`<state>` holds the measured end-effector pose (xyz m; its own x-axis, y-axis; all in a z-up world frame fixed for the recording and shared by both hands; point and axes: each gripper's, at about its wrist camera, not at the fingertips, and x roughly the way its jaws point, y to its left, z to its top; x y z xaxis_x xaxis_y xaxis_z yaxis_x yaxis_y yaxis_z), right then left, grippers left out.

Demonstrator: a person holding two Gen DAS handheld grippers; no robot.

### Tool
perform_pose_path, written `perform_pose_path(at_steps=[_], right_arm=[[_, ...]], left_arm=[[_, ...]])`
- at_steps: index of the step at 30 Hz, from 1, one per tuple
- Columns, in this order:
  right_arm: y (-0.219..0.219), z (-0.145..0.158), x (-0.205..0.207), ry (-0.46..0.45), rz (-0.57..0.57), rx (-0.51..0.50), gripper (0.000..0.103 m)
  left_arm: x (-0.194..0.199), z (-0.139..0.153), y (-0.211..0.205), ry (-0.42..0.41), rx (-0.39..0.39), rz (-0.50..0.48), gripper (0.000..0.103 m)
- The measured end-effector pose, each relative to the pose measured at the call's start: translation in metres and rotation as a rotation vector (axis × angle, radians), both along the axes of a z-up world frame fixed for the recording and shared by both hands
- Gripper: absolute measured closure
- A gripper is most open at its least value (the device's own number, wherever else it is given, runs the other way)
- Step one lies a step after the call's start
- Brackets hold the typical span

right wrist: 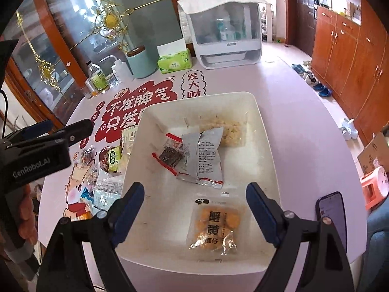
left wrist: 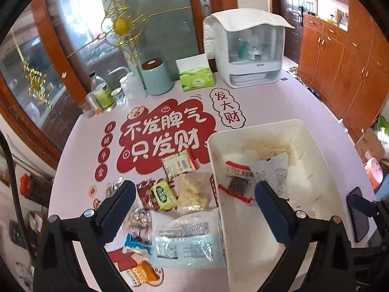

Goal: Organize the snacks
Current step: 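Move both grippers back over the remaining snack pile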

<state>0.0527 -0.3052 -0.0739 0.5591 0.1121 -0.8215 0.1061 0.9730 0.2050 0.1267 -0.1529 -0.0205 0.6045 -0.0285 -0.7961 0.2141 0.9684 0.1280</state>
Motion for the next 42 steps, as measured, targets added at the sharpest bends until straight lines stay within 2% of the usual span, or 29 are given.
perform_pose_path(at_steps=[7,11,14,17,22,26,29,33,37,40,42], right_arm=[[0.013,0.003,-0.004,-0.008,0.009,-0.003,0.016],[0.024,0.008,-0.004,-0.028,0.022,0.019,0.016],[0.035,0.014,-0.005,-0.061,0.034,0.011,0.016],[0.046,0.022,-0.005,-0.113,0.043,0.009,0.016],[0.067,0.045,-0.001,-0.223,0.062,0.008,0.016],[0.091,0.063,0.01,-0.256,0.079,-0.007,0.016],[0.115,0.074,0.023,-0.239,0.104,-0.004,0.016],[0.149,0.082,0.036,-0.213,0.11,-0.034,0.016],[0.182,0.083,0.049,-0.195,0.071,-0.04,0.016],[0.204,0.075,0.061,-0.18,0.049,0.001,0.016],[0.221,0.064,0.071,-0.143,0.044,-0.004,0.017]], left_arm=[[-0.011,0.003,0.026,0.027,-0.013,0.042,0.005],[-0.016,0.004,0.041,0.056,-0.036,0.035,0.005],[-0.016,0.008,0.058,0.053,-0.011,0.062,0.005],[-0.017,0.023,0.086,0.018,0.008,0.106,0.005],[-0.017,0.058,0.145,-0.086,0.059,0.188,0.005],[-0.014,0.08,0.194,-0.148,0.077,0.227,0.005],[-0.007,0.093,0.229,-0.183,0.096,0.245,0.005],[0.004,0.096,0.271,-0.215,0.129,0.22,0.004],[0.024,0.084,0.298,-0.208,0.152,0.155,0.003],[0.04,0.06,0.309,-0.177,0.168,0.077,0.003],[0.053,0.031,0.314,-0.127,0.176,-0.007,0.003]])
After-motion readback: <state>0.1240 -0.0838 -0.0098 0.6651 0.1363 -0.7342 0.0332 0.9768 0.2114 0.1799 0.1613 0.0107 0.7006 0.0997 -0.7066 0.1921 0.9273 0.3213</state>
